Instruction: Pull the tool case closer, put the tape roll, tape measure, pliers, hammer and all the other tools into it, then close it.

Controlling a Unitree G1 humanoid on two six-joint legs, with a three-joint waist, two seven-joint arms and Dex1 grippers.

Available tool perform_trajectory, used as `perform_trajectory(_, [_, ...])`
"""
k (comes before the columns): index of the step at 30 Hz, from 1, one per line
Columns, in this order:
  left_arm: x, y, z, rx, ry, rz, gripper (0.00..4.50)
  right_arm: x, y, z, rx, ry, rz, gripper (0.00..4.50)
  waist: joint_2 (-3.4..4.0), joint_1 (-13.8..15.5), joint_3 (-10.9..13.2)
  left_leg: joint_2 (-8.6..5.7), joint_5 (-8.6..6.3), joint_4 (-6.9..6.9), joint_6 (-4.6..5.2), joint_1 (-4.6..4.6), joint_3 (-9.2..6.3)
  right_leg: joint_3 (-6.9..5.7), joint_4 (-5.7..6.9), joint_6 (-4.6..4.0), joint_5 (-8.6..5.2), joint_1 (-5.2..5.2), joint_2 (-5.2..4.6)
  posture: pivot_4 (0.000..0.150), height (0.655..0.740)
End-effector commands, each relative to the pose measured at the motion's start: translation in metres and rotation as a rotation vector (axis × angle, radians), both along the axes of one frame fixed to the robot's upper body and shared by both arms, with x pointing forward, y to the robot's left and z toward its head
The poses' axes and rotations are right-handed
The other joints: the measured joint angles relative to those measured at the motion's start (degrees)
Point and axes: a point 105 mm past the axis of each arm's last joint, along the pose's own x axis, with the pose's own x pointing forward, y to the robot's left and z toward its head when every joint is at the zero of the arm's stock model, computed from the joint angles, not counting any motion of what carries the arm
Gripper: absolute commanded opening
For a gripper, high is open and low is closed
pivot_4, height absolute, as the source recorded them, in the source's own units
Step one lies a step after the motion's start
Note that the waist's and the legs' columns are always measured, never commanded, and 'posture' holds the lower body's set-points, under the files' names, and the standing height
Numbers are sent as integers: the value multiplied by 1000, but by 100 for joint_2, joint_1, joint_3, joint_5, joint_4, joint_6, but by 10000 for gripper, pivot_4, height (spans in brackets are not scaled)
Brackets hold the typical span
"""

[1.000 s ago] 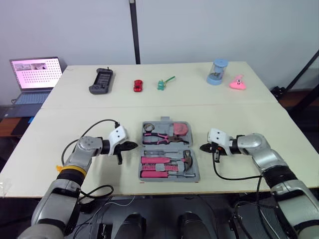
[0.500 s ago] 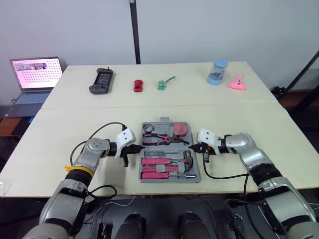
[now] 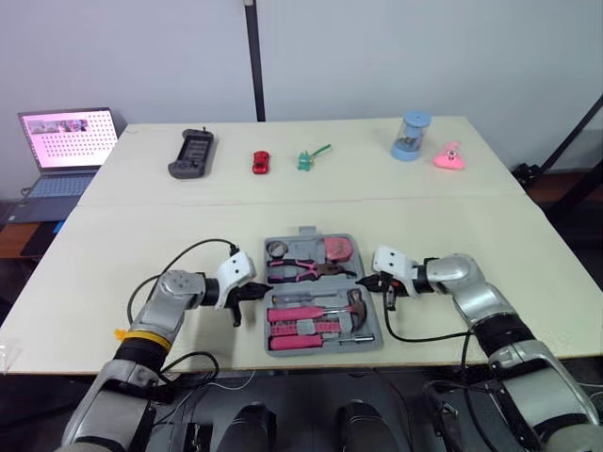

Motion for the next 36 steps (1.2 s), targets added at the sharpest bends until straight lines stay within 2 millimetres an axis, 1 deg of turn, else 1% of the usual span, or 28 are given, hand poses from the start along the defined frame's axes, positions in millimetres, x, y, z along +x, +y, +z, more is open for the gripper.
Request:
perform_trajectory(1, [-6, -14, 6, -25, -21, -41, 0, -14, 23, -2, 46, 34, 84, 641, 0, 4, 0, 0, 0, 0, 0, 0, -1, 0, 0, 0, 0, 0, 0, 1500, 6753])
perform_trajectory(9, [-7, -11, 1, -5, -19, -13, 0, -21, 24, -5, 33, 64, 83, 641, 1, 7, -2, 0, 0, 0, 0, 2, 0, 0, 0, 0, 0, 1, 0, 1500, 6753])
perform_trajectory(16, [-8, -11, 0, 0, -10, -12, 0, -20, 18, -8, 16, 66, 63, 641, 0, 7, -3, 0, 0, 0, 0, 4, 0, 0, 0, 0, 0, 2, 1, 1500, 6753])
perform_trajectory(18, [-6, -7, -1, 12, -14, 3, 0, -17, 15, -7, 8, 52, 50, 641, 0, 7, -3, 0, 0, 0, 0, 4, 0, 0, 0, 0, 0, 3, 1, 1500, 6753])
perform_trajectory(19, [-5, -4, -1, 22, -17, 15, 0, -15, 13, -6, 5, 39, 42, 641, 0, 8, -3, 0, 0, 0, 0, 4, 0, 0, 0, 0, 0, 3, 1, 1500, 6753])
perform_trajectory(22, [5, 16, 3, 32, -33, 93, 0, -6, -2, 2, -2, -1, -12, 641, 0, 2, -3, 0, 0, 0, 0, 6, 1, 0, 0, 0, 0, 4, 1, 1500, 6753])
perform_trajectory(25, [10, 38, 10, 46, -52, 147, 0, -3, -21, 8, -14, -5, -58, 641, 0, -1, -3, 1, 3, 0, -4, 6, 0, 0, 1, -1, 0, 4, 2, 1500, 6753])
perform_trajectory(27, [12, 48, 13, 48, -60, 169, 0, -3, -29, 10, -17, 0, -78, 641, 0, 2, -3, 1, 3, 0, -5, 6, 0, 0, 2, -1, 0, 3, 2, 1500, 6753])
perform_trajectory(28, [13, 55, 17, 44, -67, 191, 0, -2, -36, 12, -13, 2, -101, 641, 0, 3, -3, 1, 3, 0, -5, 6, 0, 0, 2, -1, 0, 3, 2, 1500, 6753])
perform_trajectory(29, [15, 63, 24, 9, -72, 226, 0, 0, -41, 19, 36, 6, -139, 641, 0, 3, -2, 1, 2, 0, -4, 6, 1, 0, 2, -1, 0, 3, 1, 1500, 6753])
perform_trajectory(30, [18, 68, 34, -53, -73, 263, 0, 4, -44, 30, 124, 12, -184, 2992, -1, 15, 0, 1, 2, 0, -4, 6, 1, 0, 2, -1, 0, 3, 1, 1500, 6753])
perform_trajectory(32, [19, 66, 57, -193, -75, 275, 0, 6, -50, 46, 235, 23, -232, 8571, -1, 33, 0, 3, 2, 1, -4, 3, -1, 0, 2, -1, 0, 3, -1, 1500, 6753])
perform_trajectory(34, [14, 58, 67, -254, -72, 238, 0, 6, -51, 58, 318, 45, -257, 18301, -1, 36, 0, 15, 2, 2, -4, 1, -3, 0, 2, -1, 0, 4, -4, 1500, 6753])
perform_trajectory(36, [2, 40, 73, -303, -55, 155, 0, 8, -51, 67, 401, 75, -298, 28699, -1, 21, 0, 16, 3, 2, -4, 1, -2, 0, 2, -1, 0, 4, -5, 1500, 6753])
